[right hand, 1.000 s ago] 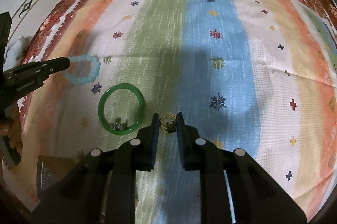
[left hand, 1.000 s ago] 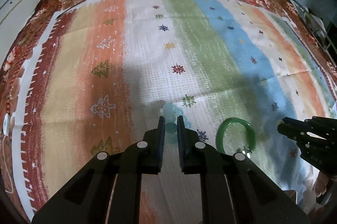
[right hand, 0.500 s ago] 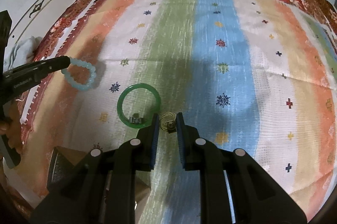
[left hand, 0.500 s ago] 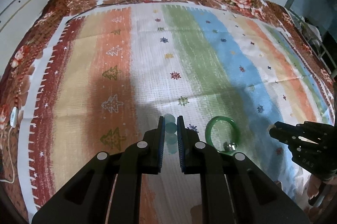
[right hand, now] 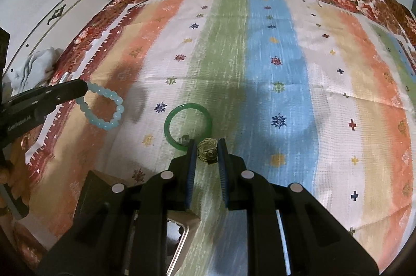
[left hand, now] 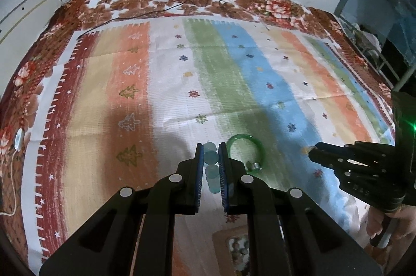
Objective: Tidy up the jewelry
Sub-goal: 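Lift the bracelet and ring and carry them with both tools over the tin, then open both tools to drop the bracelet and ring into the tin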
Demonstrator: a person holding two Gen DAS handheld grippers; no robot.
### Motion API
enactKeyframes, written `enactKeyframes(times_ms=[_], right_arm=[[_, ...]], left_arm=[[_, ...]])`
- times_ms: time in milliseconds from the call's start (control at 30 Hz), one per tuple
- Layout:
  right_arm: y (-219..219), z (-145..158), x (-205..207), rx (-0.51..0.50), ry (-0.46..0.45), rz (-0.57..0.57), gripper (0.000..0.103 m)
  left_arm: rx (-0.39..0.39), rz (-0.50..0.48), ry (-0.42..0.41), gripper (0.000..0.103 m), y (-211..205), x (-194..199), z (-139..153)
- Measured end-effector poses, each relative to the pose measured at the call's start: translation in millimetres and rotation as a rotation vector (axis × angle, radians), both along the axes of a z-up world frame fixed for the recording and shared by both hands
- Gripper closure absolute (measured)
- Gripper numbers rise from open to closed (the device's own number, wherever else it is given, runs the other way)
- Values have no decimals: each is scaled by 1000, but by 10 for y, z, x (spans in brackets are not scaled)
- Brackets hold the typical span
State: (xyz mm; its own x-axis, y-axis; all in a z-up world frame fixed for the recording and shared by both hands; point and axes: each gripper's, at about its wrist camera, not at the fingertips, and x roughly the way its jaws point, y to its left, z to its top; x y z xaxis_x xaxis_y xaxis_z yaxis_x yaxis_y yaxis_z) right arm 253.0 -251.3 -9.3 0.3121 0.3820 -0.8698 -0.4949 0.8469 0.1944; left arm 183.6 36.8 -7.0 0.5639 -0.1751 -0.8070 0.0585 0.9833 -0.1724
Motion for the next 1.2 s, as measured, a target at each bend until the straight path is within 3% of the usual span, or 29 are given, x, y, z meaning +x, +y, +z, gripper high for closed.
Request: enactKeyframes(times_ms=[467,1200], right_arm=[[-3,166,-245,5,-50,23,85],[-80,258,-664,44,-55,68,85]], left_arm=[[-26,-49,-52,92,-151,-327,178],[-60,-117,-82,92,-352,-779,256]])
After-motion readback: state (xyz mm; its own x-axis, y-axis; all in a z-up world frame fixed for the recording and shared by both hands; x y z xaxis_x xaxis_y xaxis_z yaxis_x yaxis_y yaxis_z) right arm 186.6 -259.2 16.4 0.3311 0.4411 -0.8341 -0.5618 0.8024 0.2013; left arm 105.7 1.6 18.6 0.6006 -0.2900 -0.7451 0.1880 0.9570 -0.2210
